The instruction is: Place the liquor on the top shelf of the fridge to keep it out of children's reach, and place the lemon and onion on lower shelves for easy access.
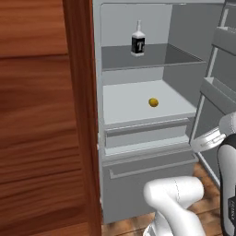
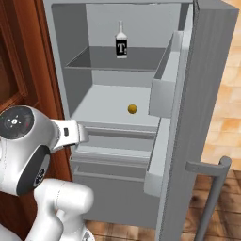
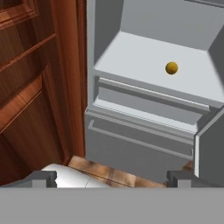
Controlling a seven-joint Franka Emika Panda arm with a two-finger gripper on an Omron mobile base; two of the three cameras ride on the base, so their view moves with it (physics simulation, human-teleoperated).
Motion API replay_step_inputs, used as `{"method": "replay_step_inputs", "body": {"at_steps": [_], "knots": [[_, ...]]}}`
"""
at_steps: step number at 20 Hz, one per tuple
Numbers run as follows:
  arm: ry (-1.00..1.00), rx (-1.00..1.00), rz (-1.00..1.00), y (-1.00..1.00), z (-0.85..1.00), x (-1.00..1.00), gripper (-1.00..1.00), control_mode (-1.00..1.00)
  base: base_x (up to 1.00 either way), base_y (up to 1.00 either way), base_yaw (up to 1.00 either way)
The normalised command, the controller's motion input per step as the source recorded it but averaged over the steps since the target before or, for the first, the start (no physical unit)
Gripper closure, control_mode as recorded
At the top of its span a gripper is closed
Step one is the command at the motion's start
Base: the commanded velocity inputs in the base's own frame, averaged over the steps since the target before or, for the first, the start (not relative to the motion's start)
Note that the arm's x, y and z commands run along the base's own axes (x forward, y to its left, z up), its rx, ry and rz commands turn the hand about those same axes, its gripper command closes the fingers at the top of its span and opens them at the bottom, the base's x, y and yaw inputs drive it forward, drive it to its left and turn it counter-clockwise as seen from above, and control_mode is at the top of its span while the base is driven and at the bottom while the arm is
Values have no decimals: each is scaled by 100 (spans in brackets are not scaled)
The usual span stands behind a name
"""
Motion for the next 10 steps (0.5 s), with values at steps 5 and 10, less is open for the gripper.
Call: {"method": "replay_step_inputs", "body": {"at_steps": [5, 10], "knots": [[0, 0, 0, 0, 0, 0, -100, 100, -28, -22, 0], [0, 0, 0, 0, 0, 0, -100, 100, -29, -40, 0]]}}
